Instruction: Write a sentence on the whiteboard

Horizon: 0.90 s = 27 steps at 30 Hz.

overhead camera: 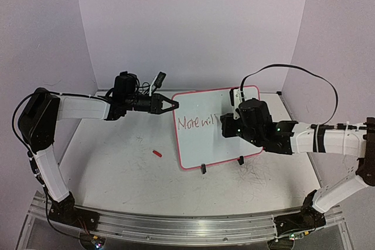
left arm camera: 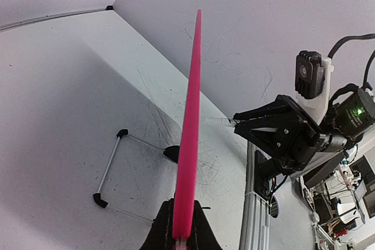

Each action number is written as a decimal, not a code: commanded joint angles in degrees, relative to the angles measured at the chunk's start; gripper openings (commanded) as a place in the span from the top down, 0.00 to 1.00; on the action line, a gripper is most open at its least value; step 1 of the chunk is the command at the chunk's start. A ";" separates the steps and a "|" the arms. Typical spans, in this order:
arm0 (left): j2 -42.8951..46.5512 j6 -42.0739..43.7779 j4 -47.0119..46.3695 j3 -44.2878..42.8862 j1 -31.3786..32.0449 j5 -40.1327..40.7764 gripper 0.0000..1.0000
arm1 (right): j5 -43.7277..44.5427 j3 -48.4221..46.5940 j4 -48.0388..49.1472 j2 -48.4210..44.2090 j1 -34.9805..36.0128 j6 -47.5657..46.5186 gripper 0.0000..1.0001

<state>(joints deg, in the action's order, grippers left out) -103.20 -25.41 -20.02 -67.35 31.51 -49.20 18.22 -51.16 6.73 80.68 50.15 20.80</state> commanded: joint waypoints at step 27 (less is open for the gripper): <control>0.72 -0.96 -0.06 0.20 0.22 0.20 1.00 | -1.12 4.07 -0.19 -1.06 0.39 2.47 1.00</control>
<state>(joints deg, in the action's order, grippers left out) -103.20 -25.47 -19.97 -67.35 31.51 -48.95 17.07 -48.20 8.16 80.15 50.50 22.24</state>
